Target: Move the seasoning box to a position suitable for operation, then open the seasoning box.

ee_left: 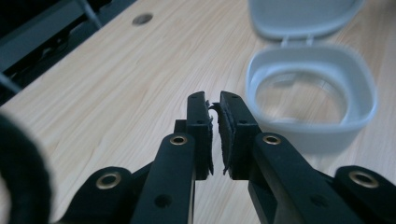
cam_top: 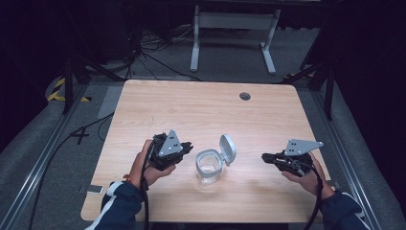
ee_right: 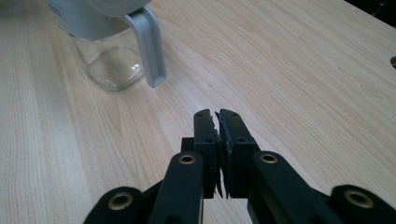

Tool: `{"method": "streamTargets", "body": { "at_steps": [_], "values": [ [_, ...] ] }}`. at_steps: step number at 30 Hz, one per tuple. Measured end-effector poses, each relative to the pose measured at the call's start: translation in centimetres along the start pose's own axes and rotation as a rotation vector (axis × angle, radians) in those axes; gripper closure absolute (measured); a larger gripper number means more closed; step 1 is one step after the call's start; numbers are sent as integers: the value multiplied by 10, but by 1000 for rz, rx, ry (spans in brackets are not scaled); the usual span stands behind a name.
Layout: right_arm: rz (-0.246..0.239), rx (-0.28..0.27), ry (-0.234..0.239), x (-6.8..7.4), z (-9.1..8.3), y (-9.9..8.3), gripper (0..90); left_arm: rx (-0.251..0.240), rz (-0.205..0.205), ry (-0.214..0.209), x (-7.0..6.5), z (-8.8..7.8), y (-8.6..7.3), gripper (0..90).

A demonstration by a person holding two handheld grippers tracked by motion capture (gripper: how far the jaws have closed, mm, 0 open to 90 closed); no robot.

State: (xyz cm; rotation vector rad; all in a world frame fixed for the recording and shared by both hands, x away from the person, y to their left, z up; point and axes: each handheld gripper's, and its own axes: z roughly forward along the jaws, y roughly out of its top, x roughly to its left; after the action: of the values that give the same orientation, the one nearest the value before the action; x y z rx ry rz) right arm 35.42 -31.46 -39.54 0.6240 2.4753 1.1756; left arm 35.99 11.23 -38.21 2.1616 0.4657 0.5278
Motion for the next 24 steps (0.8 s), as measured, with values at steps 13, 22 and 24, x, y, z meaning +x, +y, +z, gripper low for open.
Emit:
{"method": "streamTargets", "body": {
  "at_steps": [13,22,24],
  "values": [
    [29,20,-64,-5,-20,-25,799,183,-87,88,14,-17,-80,648],
    [43,57,-127,-8,-34,-53,745,225,-161,82,22,-21,-117,564],
    [45,62,-132,-9,-35,-57,736,220,-166,81,22,-21,-120,557]
  ]
}}
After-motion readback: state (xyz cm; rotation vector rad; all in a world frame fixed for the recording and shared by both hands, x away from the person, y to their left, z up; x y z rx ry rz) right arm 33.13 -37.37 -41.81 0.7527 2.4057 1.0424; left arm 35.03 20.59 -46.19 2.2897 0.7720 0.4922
